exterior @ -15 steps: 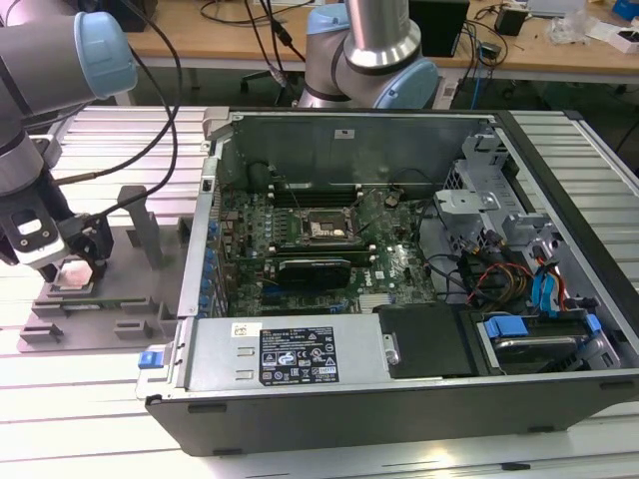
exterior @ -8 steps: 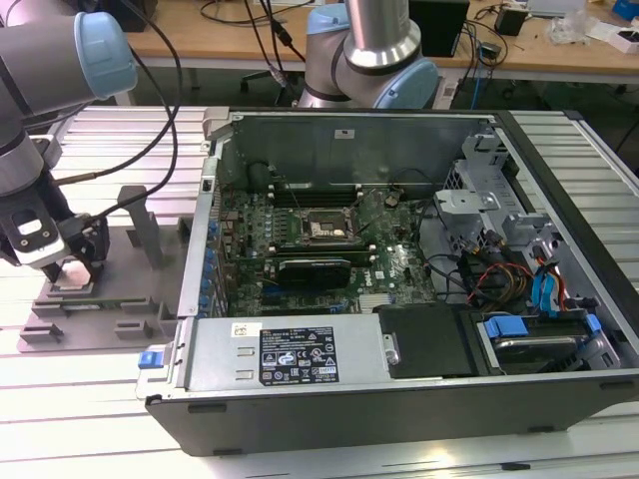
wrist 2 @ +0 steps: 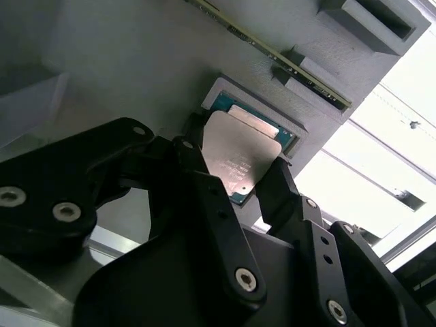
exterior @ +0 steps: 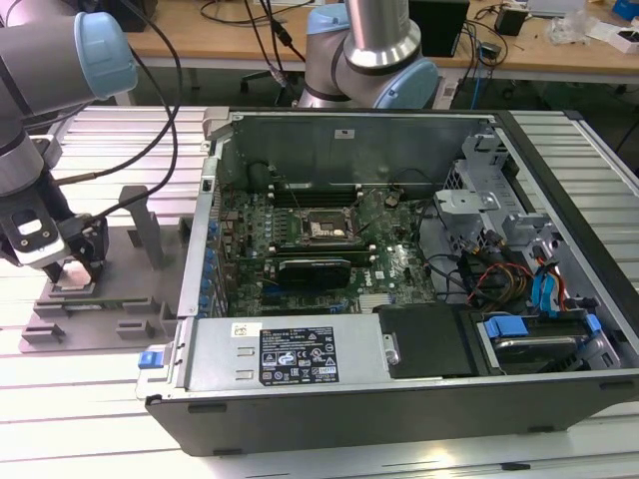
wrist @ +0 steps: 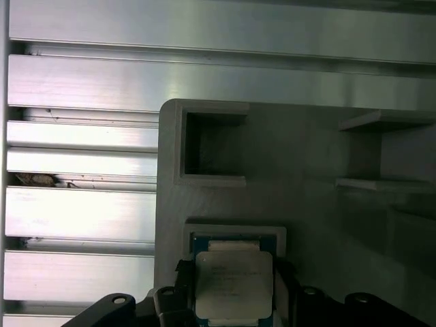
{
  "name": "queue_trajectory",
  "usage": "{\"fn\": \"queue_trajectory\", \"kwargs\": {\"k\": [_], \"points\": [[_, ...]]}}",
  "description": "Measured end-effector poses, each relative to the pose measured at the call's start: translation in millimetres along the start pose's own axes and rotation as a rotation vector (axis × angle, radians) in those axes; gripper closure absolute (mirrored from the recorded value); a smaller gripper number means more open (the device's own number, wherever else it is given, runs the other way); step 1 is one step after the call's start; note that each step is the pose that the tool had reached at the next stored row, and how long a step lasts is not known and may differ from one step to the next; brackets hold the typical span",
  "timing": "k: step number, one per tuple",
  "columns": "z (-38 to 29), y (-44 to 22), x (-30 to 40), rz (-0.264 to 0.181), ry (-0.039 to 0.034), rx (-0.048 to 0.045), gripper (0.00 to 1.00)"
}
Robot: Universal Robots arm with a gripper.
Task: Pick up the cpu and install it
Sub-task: 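Pick up the cpu and move it towards the insertion slot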
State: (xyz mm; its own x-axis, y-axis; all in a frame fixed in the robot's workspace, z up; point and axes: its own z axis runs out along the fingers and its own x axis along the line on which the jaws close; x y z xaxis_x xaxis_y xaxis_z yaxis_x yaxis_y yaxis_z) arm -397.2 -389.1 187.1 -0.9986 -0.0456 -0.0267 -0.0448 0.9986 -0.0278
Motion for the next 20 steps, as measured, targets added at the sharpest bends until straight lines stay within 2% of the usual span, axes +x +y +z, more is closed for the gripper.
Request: {"fn": "queue_trajectory", "kwargs": {"k": [4,8,20], "points": [[-1.2,0.0,-0.2,0.0,-0.0008,-0.0005,0.45],[-8.7,-0.3,-0.3,0.0,-0.0001,0.0,0.45],[-22.7,-0.6,-0.7,0.0,-0.0001,-0.0001,0.45]]}}
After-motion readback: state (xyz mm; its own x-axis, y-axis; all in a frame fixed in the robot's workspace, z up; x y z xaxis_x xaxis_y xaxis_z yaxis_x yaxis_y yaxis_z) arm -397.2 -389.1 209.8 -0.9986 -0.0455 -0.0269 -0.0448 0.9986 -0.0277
